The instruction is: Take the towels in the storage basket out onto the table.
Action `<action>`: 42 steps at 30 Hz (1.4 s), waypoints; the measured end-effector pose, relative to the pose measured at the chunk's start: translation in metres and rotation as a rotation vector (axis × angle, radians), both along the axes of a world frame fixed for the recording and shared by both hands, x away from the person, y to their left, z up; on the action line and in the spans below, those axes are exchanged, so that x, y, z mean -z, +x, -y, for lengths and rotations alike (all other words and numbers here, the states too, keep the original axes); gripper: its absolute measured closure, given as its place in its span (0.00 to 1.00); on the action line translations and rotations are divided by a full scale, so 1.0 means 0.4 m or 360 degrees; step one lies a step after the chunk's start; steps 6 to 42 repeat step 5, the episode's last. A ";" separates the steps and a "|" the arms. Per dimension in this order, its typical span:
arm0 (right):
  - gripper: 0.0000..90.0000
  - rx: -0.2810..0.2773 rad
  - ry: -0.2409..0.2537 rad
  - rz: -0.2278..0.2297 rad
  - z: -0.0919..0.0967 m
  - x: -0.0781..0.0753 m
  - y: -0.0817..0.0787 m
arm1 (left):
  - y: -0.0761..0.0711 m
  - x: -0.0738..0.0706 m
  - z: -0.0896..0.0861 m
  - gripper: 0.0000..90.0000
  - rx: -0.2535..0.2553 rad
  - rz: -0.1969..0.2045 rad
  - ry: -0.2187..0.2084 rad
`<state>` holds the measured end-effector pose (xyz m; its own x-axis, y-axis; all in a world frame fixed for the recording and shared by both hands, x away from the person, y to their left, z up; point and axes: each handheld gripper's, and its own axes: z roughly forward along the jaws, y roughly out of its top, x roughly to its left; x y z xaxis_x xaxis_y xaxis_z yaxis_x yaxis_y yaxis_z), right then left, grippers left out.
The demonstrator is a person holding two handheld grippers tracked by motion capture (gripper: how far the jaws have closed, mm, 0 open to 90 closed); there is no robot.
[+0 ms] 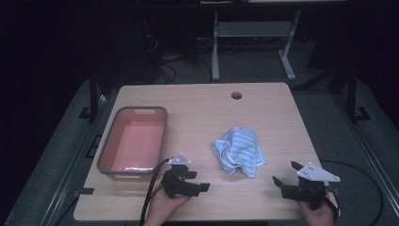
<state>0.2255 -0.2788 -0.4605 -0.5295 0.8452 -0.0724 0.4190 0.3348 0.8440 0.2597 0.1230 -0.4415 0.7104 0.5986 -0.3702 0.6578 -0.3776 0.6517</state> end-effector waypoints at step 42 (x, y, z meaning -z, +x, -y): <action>0.16 0.0007 0.0024 0.0013 0.002 -0.002 -0.008 | -0.013 0.001 0.002 0.28 0.0011 0.0027 -0.0009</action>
